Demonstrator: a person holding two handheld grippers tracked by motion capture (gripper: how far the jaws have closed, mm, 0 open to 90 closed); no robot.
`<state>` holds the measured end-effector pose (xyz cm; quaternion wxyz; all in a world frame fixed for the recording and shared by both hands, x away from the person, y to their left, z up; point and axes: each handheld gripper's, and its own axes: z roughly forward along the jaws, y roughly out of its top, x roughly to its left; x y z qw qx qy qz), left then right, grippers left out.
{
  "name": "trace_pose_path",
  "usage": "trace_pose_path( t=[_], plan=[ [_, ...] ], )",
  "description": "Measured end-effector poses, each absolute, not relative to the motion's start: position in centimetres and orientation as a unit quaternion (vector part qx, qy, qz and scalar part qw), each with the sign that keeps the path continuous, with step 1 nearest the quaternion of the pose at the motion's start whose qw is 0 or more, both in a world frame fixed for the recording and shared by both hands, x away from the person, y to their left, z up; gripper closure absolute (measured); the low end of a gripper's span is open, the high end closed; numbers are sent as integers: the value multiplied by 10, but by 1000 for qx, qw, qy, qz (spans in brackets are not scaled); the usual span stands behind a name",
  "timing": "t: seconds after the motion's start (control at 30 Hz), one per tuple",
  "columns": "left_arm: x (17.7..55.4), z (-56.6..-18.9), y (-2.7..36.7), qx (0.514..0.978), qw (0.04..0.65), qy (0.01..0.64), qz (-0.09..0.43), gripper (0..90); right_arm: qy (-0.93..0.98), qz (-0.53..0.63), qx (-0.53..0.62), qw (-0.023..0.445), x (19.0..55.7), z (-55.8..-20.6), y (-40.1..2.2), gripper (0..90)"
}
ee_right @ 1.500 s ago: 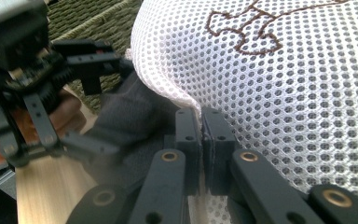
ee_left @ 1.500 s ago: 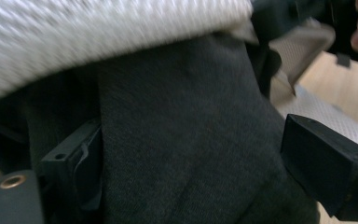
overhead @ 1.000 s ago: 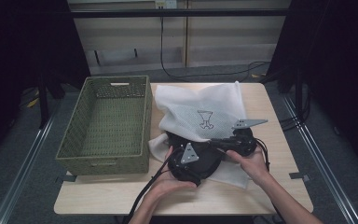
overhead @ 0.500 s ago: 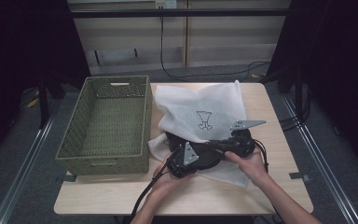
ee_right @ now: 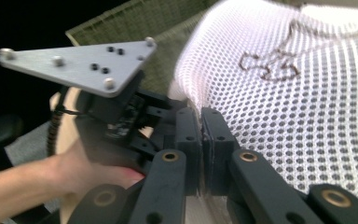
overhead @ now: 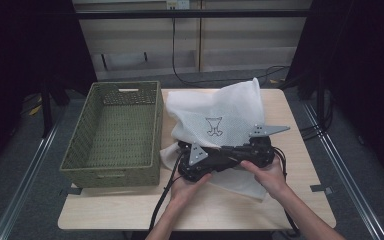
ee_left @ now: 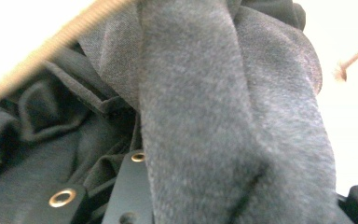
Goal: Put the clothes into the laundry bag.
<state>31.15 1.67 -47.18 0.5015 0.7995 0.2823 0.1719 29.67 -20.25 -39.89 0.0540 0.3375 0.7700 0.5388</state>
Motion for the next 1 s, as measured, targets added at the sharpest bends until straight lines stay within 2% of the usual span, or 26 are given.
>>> trace_pose_path(
  t=[0.1,0.3,0.4,0.53,0.63,0.8,1.0],
  plan=[
    [313,-457,17,789,520,279,170,692,754,564,332,45,296,-387,-203,867],
    [313,-421,18,773,545,273,176,700,733,597,321,59,295,-358,-206,865],
    [309,-404,23,757,571,273,161,703,725,611,312,64,295,-344,-204,865],
    [306,-389,24,757,569,269,174,702,719,627,293,68,292,-325,-195,865],
    [317,-402,18,768,549,278,176,701,718,626,299,65,293,-325,-192,865],
    [335,-447,12,778,528,303,156,703,722,608,326,45,294,-351,-202,867],
    [345,-466,7,795,498,307,162,701,731,584,352,27,297,-379,-211,868]
  ],
)
